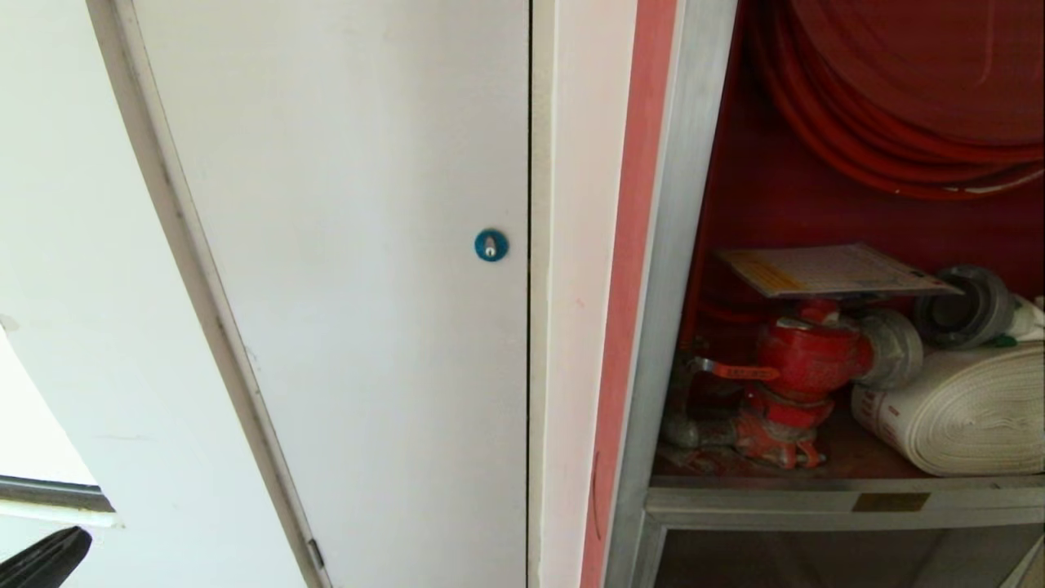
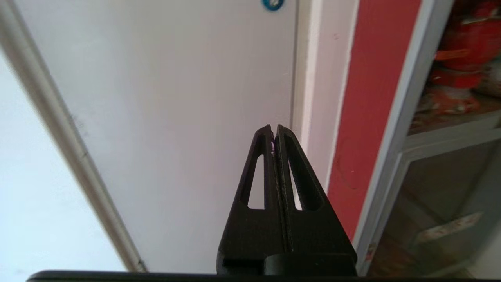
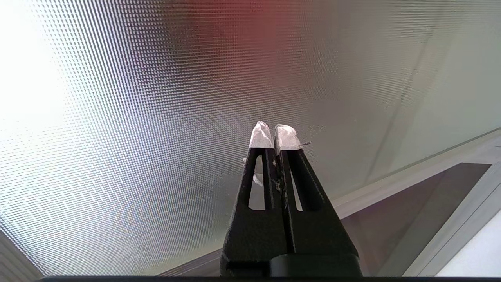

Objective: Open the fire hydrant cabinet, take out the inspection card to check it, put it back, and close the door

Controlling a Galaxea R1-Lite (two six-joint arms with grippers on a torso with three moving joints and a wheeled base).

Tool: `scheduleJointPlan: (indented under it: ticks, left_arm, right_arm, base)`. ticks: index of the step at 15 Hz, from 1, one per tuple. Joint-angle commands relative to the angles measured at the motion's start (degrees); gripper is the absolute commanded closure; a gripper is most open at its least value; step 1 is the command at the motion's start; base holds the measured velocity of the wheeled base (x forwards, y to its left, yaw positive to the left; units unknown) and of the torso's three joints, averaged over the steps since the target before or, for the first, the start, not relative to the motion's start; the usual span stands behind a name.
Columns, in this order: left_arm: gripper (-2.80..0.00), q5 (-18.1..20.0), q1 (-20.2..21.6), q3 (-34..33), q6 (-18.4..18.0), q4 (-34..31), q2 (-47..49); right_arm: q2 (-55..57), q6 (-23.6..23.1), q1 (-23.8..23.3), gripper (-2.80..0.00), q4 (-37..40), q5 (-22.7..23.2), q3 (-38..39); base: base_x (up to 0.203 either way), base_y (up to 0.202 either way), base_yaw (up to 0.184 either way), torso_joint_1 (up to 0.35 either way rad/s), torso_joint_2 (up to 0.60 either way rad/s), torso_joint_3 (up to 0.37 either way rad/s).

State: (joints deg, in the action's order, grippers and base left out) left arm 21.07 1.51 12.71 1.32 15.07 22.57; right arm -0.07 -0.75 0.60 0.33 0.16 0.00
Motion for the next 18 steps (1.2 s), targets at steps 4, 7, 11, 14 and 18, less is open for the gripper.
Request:
scheduleJointPlan:
  ticks: [4,7,11,14,18]
  left_arm:
    - [0.00,-7.5,-2.5,-5.9,-0.9,-1.6,-13.6]
    - [0.00,-9.9,-2.5,-11.0,-8.4,-1.6,-19.4]
    - [0.00,-18.2,-2.5,-14.3,-12.1,-1.8,-22.6]
    - [0.00,-18.3,-2.5,-14.3,-11.3,-6.9,-22.6]
    - [0.00,-18.2,-2.5,-14.3,-8.8,-11.1,-22.6]
  right_arm:
    - [0.1,0.0,0.0,0.00,0.0,0.0,0.0]
    - [0.1,0.0,0.0,0.00,0.0,0.0,0.0]
    - [0.1,0.0,0.0,0.00,0.0,0.0,0.0]
    - [0.1,0.0,0.0,0.00,0.0,0.0,0.0]
    - [0.1,0.0,0.0,0.00,0.0,0.0,0.0]
  base:
    - [0.000,0.000,0.000,0.000,0.00,0.000]
    - [0.000,0.000,0.000,0.000,0.00,0.000]
    - [0.000,0.000,0.000,0.000,0.00,0.000]
    - [0.000,0.000,0.000,0.000,0.00,0.000]
    - [0.000,0.000,0.000,0.000,0.00,0.000]
